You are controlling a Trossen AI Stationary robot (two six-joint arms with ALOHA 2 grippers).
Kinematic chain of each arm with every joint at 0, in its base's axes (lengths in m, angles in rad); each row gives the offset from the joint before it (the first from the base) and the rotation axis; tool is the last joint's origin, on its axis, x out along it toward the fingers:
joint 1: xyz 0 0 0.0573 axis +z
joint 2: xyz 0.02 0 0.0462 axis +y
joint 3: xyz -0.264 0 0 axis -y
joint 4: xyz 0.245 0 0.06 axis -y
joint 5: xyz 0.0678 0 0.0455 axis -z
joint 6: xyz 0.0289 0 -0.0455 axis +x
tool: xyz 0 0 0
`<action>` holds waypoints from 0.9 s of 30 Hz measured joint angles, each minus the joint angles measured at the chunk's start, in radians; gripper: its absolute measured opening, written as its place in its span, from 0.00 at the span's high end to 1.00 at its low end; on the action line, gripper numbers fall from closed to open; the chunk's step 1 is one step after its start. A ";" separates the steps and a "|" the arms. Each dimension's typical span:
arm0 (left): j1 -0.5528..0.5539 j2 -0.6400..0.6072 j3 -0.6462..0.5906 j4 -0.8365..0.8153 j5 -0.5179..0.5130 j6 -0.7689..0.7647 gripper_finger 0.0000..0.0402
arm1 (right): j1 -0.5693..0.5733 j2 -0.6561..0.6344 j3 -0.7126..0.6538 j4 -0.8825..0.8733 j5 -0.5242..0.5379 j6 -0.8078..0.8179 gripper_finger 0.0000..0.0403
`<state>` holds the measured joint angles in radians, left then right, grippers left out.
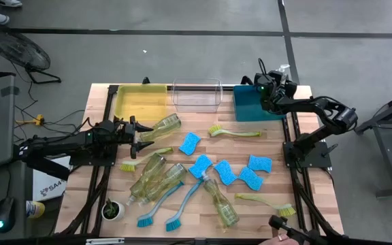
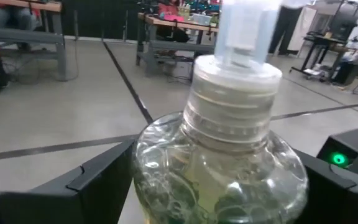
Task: Pick & Place Kitchen Sink Supplies
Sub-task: Put the dish soap into the blue bin
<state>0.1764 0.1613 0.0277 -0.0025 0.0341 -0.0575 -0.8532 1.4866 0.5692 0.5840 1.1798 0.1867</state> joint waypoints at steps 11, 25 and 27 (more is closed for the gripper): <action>0.000 0.000 0.000 0.000 0.000 0.000 0.30 | 0.007 0.000 -0.001 0.009 0.027 -0.012 0.07; 0.000 0.000 0.000 0.000 0.000 0.000 0.30 | 0.012 -0.001 -0.002 0.046 0.045 -0.074 0.07; 0.000 0.000 0.000 0.000 0.000 0.000 0.30 | 0.012 -0.001 -0.002 0.057 0.045 -0.095 0.07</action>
<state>0.1764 0.1616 0.0277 -0.0025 0.0339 -0.0576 -0.8410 1.4857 0.5674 0.6407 1.2247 0.0914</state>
